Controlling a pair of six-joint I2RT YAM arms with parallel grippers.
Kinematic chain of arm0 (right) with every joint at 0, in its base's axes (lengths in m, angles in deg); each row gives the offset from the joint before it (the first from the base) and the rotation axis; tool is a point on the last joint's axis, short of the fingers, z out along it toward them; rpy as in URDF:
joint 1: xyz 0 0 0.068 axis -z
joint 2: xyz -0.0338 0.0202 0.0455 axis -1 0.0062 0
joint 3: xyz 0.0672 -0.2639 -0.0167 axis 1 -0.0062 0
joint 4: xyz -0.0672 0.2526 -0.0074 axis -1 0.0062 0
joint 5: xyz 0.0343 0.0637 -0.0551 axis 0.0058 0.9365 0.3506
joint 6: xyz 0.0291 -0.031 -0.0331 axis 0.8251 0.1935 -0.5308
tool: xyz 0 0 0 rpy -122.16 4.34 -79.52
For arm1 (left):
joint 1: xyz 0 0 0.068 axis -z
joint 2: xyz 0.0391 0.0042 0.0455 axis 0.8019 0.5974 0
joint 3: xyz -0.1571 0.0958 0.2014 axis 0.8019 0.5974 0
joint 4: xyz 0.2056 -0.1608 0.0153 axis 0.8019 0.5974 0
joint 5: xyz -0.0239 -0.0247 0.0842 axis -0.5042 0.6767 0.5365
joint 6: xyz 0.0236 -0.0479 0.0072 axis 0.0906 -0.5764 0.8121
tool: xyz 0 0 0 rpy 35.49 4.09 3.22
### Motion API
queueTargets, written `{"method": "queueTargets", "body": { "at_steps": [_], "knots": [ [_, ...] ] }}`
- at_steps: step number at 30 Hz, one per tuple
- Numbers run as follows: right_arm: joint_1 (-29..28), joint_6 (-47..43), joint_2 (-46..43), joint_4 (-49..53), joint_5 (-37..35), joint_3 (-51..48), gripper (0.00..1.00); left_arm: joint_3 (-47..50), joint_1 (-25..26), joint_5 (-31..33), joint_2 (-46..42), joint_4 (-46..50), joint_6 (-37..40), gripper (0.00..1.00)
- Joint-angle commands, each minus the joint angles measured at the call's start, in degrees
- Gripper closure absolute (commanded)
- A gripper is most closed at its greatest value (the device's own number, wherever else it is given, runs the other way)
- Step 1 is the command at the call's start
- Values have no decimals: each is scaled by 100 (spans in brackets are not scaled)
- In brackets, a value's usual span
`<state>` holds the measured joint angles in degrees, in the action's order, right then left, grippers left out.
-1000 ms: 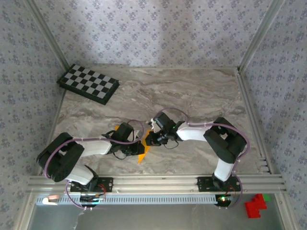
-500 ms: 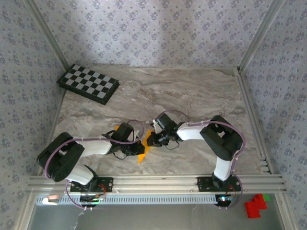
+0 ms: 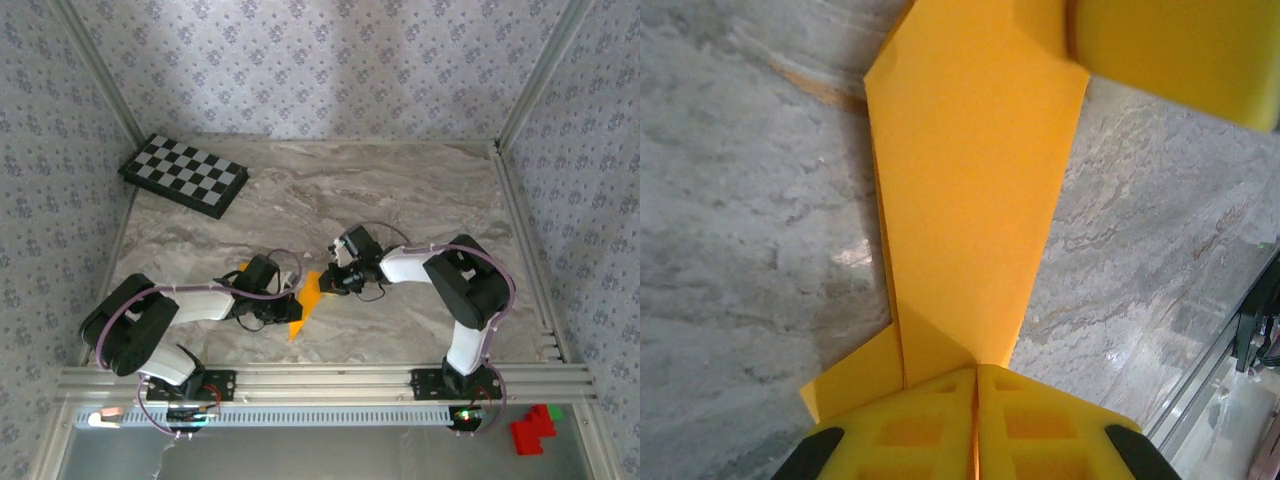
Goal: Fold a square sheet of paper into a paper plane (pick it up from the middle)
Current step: Fold the paper plane at the bottom-center of the table.
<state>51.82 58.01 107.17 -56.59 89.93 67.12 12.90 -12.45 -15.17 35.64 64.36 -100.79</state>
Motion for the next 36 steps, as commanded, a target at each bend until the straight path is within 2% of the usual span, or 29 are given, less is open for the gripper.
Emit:
{"method": "queueTargets", "body": {
  "at_steps": [1,18,23,26,29,33,36],
  "knots": [
    [240,-221,214,377,-178,80,90,325,53,791,547,898,245,91],
    [1262,-424,493,814,-231,450,90,200,80,791,526,992,264,91],
    [1513,-558,126,930,-154,496,89,-50,136,756,344,1064,145,89],
    [1381,-751,-485,1149,-469,426,87,-371,146,738,70,1154,41,83],
    [1059,-856,-1189,1547,-1270,271,83,-712,135,822,-389,1311,-33,72],
    [312,-710,-1807,1970,-2386,121,74,-938,-43,1119,-1188,1715,42,59],
    [-364,-474,-1823,1918,-2783,157,68,-839,-369,1296,-1651,2002,89,53]
  ]
}}
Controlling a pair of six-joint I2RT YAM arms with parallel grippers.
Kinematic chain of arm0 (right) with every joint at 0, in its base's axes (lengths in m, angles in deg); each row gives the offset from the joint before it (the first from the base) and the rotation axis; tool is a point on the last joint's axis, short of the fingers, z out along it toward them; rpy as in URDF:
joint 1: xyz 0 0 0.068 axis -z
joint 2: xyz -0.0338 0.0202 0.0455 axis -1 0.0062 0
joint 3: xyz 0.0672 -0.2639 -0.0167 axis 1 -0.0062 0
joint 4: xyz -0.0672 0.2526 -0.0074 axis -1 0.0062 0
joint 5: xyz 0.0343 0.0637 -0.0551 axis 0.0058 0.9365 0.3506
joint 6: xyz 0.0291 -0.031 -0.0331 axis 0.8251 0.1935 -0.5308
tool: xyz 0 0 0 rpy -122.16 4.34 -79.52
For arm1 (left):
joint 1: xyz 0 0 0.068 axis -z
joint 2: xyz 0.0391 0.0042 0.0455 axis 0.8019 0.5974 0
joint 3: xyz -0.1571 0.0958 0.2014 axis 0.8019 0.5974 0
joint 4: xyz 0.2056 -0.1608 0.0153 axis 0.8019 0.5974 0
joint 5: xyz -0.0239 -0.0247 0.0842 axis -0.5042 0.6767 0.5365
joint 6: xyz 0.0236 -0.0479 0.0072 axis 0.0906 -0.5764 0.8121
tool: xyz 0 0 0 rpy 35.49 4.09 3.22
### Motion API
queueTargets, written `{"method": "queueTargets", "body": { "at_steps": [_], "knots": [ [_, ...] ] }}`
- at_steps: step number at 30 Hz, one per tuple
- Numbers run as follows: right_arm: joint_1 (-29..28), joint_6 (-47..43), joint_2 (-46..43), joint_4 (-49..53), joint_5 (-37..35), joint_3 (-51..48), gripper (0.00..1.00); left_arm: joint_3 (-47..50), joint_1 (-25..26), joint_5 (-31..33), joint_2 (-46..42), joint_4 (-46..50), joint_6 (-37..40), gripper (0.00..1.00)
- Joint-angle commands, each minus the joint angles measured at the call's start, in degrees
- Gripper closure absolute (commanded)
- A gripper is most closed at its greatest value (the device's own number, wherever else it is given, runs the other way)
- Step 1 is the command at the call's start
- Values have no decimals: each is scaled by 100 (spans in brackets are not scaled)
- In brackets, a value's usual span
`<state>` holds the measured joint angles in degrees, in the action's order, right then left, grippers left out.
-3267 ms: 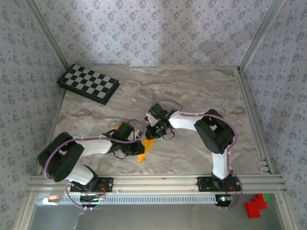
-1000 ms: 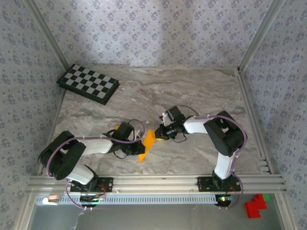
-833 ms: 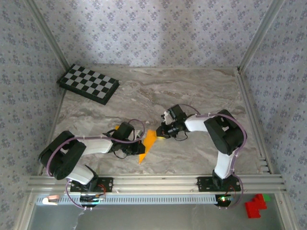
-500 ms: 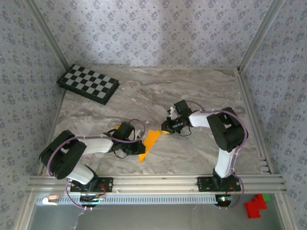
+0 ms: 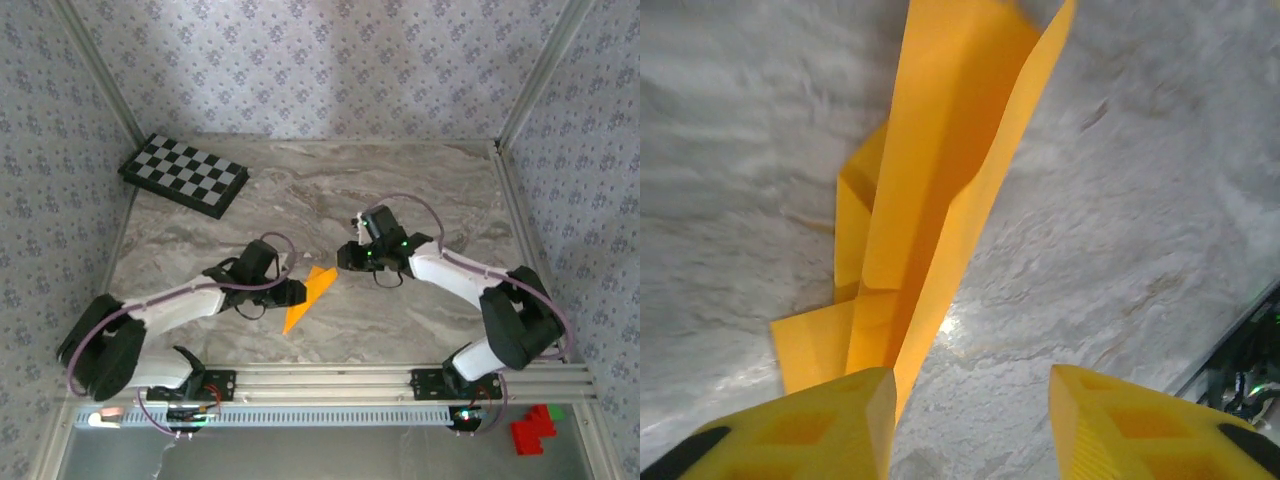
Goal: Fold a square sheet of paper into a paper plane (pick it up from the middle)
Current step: Fold the paper plane at the bottom-center of the table, then rotate a paper plane at the center of the table.
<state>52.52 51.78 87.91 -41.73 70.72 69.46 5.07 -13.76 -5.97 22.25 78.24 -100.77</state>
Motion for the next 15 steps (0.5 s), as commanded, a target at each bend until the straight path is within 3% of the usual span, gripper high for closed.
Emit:
{"method": "queueTargets", "body": {
  "at_steps": [1,4,8,12,15],
  "knots": [
    [-603,235,166,344,-902,-51,67,-16,-376,352,-366,664,123,52],
    [-987,502,475,-80,-816,-3,65,17,-778,9,-244,668,288,53],
    [-1161,726,741,-510,-657,-93,64,-113,-846,-683,300,398,478,59],
    [-1256,967,827,-959,-423,-297,56,-208,-844,-689,712,349,615,66],
    [-1514,1131,774,-952,-705,-273,46,-257,-859,-277,758,520,642,67]
  ]
}}
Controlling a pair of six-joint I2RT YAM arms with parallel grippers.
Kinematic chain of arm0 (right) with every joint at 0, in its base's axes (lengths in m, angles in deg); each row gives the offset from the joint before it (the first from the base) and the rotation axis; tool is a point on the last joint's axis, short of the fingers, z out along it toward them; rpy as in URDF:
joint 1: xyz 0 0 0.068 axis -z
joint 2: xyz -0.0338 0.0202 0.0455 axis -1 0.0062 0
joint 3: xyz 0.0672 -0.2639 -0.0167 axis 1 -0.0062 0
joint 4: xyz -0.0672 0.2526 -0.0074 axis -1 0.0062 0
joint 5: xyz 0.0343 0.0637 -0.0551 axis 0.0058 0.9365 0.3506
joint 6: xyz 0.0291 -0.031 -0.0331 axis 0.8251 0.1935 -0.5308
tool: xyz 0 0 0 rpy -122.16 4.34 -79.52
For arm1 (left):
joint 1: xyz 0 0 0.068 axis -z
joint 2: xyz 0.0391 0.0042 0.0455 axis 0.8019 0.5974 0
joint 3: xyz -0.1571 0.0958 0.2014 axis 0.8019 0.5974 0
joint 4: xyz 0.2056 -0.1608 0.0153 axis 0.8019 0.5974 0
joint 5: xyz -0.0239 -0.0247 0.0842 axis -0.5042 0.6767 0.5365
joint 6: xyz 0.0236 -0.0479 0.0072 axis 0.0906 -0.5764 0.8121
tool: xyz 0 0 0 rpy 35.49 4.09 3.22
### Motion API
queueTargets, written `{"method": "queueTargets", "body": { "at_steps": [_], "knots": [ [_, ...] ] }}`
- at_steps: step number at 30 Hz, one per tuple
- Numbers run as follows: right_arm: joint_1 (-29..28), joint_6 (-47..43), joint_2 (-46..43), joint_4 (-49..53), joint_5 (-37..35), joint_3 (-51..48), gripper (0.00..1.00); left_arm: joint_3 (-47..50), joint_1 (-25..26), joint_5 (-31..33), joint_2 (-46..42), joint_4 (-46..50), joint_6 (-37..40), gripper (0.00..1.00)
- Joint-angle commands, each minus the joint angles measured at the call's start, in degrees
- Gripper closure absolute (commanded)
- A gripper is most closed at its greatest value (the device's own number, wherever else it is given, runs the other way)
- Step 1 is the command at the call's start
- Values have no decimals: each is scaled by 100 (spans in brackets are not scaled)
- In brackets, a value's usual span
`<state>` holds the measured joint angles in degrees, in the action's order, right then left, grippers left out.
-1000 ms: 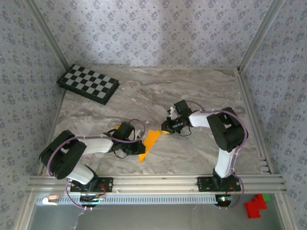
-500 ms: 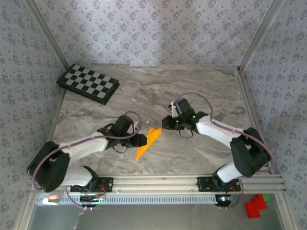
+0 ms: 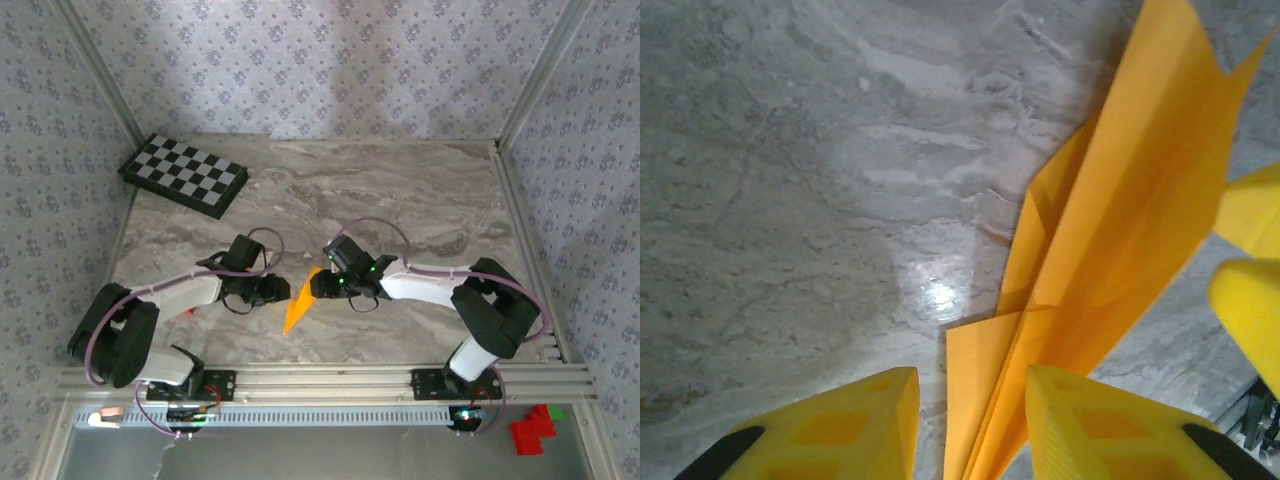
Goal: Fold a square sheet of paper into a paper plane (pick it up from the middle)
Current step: Rotate a paper plane at the center of the table.
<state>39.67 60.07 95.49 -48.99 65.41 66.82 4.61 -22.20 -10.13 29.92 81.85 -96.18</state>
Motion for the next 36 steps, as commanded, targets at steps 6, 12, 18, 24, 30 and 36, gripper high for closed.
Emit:
{"method": "queueTargets", "body": {
  "at_steps": [6,12,18,24,30,36],
  "knots": [
    [-639,811,56,353,-1173,274,24,77,-212,678,-285,174,35,67],
    [-1015,1172,724,1459,-2119,1197,15,265,-291,721,-529,93,-35,64],
    [-1087,1563,1128,2124,-2673,1664,16,370,-301,756,-646,106,4,64],
    [-1127,1700,1063,2361,-2900,1698,27,398,-299,732,-739,118,21,64],
    [-1135,1963,674,2132,-2789,1235,41,389,-300,693,-793,152,46,64],
    [-998,2125,387,1640,-2541,729,51,389,-300,636,-766,137,31,64]
  ]
}}
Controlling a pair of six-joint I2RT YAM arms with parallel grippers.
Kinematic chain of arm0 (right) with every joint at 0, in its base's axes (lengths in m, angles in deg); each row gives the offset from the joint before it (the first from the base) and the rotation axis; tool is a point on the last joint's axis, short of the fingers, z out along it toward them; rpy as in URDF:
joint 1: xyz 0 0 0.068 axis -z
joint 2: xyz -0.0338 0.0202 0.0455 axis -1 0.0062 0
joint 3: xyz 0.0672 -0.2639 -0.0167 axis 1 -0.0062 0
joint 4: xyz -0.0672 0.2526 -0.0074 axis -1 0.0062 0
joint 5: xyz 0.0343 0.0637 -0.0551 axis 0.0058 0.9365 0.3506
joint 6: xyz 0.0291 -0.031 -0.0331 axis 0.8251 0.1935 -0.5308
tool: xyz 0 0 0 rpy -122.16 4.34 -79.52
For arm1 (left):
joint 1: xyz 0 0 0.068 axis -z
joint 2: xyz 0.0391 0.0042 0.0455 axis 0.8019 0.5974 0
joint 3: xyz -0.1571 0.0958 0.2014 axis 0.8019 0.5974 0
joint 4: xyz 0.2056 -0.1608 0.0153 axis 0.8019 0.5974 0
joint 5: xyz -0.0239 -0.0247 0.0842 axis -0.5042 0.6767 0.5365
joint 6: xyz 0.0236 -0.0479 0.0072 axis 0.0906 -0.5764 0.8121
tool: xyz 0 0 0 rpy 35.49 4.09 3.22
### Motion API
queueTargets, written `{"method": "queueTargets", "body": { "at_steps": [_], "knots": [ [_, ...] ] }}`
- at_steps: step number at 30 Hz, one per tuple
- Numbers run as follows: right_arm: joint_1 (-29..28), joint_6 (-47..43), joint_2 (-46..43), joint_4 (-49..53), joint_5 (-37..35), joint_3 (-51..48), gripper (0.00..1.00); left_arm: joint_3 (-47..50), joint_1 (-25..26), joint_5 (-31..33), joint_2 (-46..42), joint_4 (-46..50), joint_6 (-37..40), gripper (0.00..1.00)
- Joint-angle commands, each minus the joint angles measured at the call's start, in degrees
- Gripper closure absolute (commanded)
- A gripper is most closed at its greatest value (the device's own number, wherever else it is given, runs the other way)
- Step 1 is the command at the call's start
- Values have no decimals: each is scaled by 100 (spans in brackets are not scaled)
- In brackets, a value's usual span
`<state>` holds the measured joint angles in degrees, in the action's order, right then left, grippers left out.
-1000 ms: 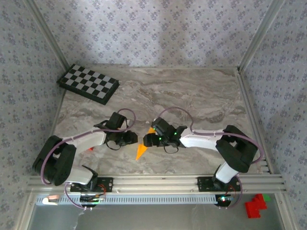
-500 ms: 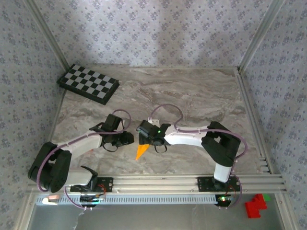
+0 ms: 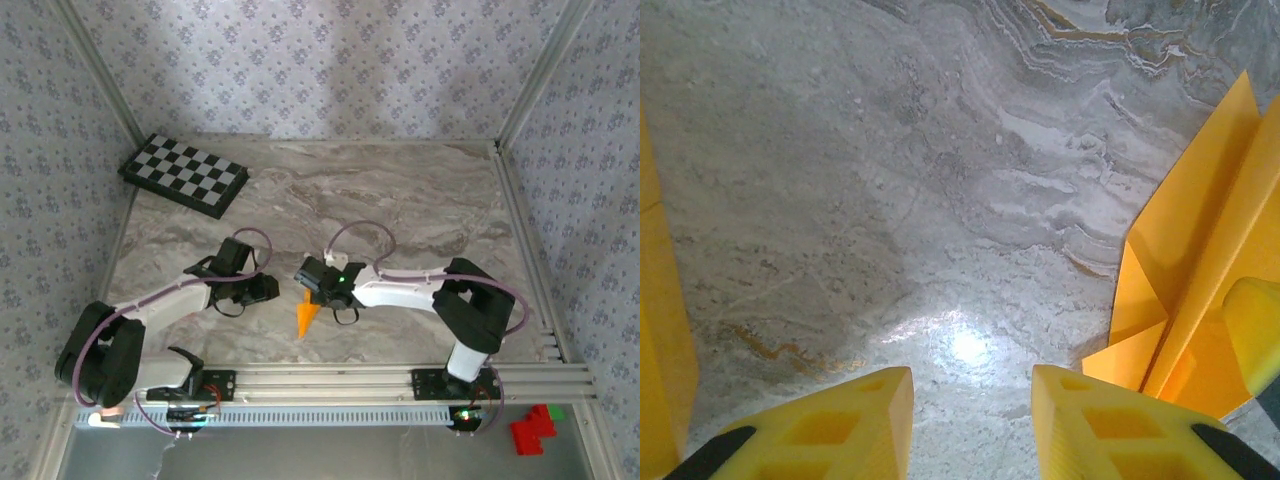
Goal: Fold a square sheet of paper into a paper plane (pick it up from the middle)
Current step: Rotate a paper plane at the center of the table, then turn over the paper plane at the top-center of the table.
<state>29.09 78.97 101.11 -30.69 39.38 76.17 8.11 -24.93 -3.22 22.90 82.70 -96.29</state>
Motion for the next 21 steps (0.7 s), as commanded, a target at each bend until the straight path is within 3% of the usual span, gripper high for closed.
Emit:
{"method": "queueTargets", "body": {
  "at_steps": [1,6,12,21],
  "knots": [
    [108,250,-216,-304,174,-313,53,31,-34,-106,-64,25,33,64],
    [254,307,-523,-1093,463,-887,55,-8,86,-479,-133,-222,-63,63],
    [398,292,-848,-2147,856,-1554,52,-405,604,-407,-19,-282,-33,61],
    [612,342,-1123,-3228,1171,-2317,55,-1175,1024,-473,1074,-440,39,60]
  ]
}}
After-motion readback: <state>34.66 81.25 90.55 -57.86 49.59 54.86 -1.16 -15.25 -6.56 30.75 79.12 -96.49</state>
